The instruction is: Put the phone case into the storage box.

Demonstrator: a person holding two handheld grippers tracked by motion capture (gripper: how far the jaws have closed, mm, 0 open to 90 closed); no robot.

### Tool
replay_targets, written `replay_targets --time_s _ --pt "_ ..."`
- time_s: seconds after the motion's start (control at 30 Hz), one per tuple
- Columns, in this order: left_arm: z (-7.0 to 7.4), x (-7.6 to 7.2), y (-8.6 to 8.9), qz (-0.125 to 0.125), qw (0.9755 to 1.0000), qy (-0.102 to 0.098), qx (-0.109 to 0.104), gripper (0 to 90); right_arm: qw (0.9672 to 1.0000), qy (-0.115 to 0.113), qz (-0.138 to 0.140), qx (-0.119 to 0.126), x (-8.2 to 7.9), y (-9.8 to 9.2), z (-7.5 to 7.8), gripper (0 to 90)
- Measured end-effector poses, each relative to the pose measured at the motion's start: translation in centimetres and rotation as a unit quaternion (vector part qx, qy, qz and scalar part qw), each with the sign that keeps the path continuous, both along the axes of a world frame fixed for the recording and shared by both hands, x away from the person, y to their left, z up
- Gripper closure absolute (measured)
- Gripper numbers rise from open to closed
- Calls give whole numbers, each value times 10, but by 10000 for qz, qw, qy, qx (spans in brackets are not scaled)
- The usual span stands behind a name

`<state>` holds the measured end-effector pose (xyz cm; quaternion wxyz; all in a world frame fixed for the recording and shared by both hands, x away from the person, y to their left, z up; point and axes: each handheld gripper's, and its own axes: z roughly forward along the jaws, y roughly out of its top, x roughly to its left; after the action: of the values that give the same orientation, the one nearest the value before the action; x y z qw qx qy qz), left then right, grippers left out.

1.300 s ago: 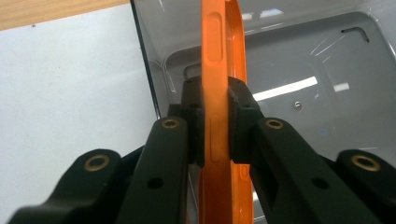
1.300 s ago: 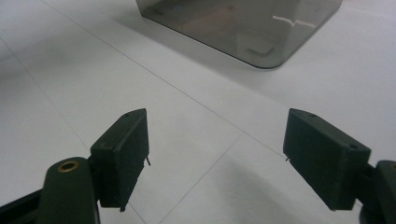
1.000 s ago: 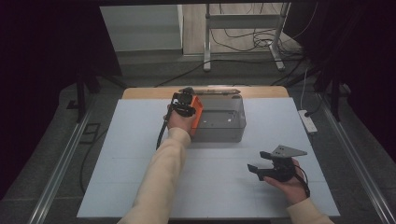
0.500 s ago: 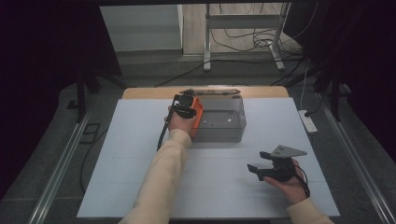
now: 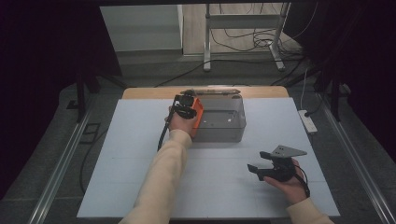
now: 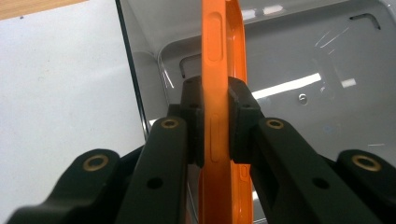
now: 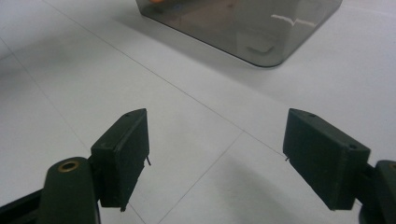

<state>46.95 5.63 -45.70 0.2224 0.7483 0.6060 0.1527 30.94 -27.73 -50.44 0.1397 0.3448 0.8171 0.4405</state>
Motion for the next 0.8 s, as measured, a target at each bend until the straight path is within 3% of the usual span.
replay_targets --time_s 0.37,0.6,0.8 --pt "-1 -1 -1 -12 10000 -51 51 782 10000 -5 5 50 0 0 -1 227" --pt "7 -5 -5 -55 9995 -322 51 572 10000 -5 2 54 0 0 -1 227" --pt "14 -9 -5 -79 9984 -562 55 491 10000 8 5 26 0 0 0 227"
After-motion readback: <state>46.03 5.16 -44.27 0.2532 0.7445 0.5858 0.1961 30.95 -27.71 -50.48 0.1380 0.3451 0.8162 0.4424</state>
